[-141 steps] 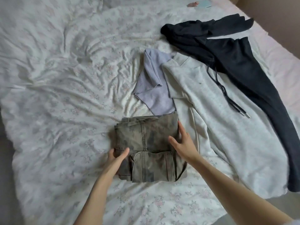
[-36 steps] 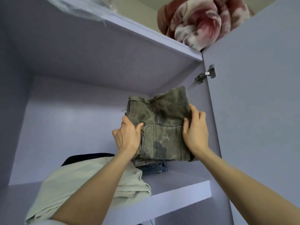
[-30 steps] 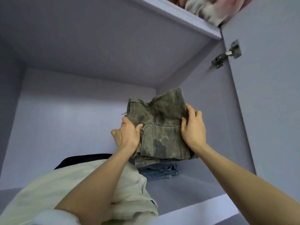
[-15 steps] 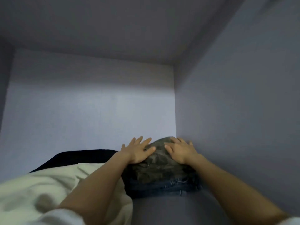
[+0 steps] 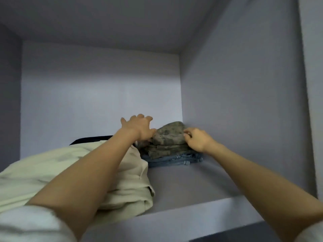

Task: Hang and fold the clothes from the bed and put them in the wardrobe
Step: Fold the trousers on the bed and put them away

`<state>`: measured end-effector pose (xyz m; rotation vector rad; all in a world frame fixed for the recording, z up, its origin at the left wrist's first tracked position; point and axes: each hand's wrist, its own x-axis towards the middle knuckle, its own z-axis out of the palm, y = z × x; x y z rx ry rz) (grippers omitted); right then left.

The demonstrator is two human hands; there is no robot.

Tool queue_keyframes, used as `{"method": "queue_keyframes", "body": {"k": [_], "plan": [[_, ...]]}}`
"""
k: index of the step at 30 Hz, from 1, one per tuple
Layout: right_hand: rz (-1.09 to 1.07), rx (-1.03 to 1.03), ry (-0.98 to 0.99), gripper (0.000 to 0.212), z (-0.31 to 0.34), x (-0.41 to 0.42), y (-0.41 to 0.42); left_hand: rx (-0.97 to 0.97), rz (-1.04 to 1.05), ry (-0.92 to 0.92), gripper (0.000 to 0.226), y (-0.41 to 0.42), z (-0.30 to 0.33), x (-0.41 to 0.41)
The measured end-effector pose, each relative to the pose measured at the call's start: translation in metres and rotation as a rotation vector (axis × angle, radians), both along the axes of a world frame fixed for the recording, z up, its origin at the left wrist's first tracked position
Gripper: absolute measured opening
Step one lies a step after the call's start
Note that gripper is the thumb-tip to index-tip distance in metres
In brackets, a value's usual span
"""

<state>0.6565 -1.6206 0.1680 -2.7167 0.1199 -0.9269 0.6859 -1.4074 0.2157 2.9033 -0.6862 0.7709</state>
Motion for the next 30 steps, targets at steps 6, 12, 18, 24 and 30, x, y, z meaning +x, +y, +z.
{"method": "queue_keyframes", "body": {"k": [6,12,18,24,30], "plan": [[-0.001,0.321,-0.43,0.029,-0.059,-0.147,0.063,-0.399,-0.464,-0.145,0.043,0.019,-0.06,-0.106],[-0.091,0.504,-0.48,0.023,-0.139,-0.306,0.101,-0.638,-0.877,-0.017,0.034,0.013,-0.173,-0.216],[-0.347,0.615,-0.235,0.025,-0.241,-0.502,0.118,-0.459,-1.139,0.417,0.038,-0.02,-0.286,-0.365],[-0.74,0.716,-0.019,0.021,-0.323,-0.746,0.178,-0.203,-1.512,0.754,0.033,-0.027,-0.363,-0.583],[-1.28,0.904,-0.07,0.026,-0.357,-0.96,0.295,0.099,-1.84,1.056,0.031,-0.002,-0.396,-0.802]]}}
